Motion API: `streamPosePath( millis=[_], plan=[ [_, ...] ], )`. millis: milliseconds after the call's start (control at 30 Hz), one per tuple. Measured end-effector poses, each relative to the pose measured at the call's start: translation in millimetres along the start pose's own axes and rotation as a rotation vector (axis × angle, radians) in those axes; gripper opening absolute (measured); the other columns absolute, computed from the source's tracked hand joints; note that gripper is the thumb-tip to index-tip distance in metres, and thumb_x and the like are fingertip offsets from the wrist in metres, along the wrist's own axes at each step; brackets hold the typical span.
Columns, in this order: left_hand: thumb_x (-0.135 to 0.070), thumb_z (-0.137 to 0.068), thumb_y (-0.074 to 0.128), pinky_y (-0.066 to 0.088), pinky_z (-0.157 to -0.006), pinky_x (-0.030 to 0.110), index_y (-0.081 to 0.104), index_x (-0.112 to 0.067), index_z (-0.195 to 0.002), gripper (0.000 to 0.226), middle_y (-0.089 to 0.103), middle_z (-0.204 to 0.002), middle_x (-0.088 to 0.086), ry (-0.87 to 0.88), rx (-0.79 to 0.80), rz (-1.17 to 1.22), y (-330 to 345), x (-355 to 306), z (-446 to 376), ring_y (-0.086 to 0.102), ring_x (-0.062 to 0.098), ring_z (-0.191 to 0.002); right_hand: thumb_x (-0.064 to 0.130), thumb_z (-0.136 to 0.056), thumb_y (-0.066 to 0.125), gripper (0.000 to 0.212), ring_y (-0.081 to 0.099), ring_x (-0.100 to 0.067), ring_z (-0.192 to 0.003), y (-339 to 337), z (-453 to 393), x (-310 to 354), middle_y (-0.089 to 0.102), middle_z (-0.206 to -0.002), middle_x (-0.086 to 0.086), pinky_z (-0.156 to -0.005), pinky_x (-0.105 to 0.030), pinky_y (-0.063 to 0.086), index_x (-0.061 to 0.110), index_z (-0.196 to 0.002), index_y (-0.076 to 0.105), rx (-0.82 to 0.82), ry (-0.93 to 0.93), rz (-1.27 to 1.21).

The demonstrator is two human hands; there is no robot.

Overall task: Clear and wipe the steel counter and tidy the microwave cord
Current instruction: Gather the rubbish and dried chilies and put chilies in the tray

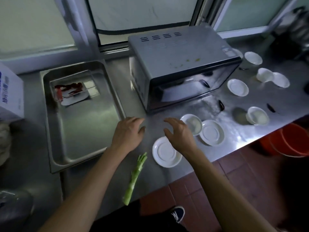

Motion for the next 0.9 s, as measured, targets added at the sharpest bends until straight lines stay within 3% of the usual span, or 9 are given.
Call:
streamPosePath(
  millis=[233,500,633,900],
  plan=[
    [-0.027,-0.092,0.064,0.045,-0.096,0.039,0.063,-0.016,-0.130,0.039,0.065,-0.128,0.002,0.121,0.056,-0.001,52.3,-136.4,8.8,0.059,0.026,-0.117,0.019,-0.086,0.067,0.040,0.063,-0.035,-0.107,-73.8,76.9,-105.1,0.068,-0.123,-0.008,-0.086,-0.048,0.053,0.014,-0.126,0.064,-0.067,0.118,-0.027],
    [-0.029,-0.093,0.062,0.053,-0.086,0.044,0.066,-0.017,-0.122,0.032,0.069,-0.118,0.001,0.267,0.092,0.022,98.5,-277.2,5.9,0.062,0.027,-0.106,0.022,-0.089,0.066,0.042,0.063,-0.030,-0.108,-152.1,147.9,-206.3,0.066,-0.126,-0.005,-0.089,-0.043,0.051,0.017,-0.130,0.062,-0.155,0.285,-0.035],
    [-0.026,-0.093,0.063,0.051,-0.087,0.045,0.067,-0.016,-0.122,0.031,0.069,-0.119,0.002,0.306,0.099,0.034,113.1,-308.2,-2.1,0.062,0.028,-0.107,0.023,-0.088,0.065,0.038,0.066,-0.028,-0.098,-168.4,160.5,-232.2,0.068,-0.123,-0.001,-0.087,-0.042,0.052,0.020,-0.126,0.063,-0.174,0.336,-0.050],
    [-0.026,-0.090,0.064,0.054,-0.080,0.045,0.070,-0.014,-0.115,0.029,0.072,-0.111,0.004,0.294,0.139,0.053,153.4,-318.2,-43.6,0.064,0.031,-0.098,0.024,-0.092,0.063,0.037,0.058,-0.023,-0.117,-164.6,143.6,-277.6,0.064,-0.131,0.001,-0.099,-0.040,0.047,0.022,-0.130,0.062,-0.129,0.410,-0.041]
  ],
)
Point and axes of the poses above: each hand's wrist, its own z-axis away from the middle knuckle, its own y-axis out of the palm, x = y × z, the point moved 10 cm from there along -z, towards the middle knuckle
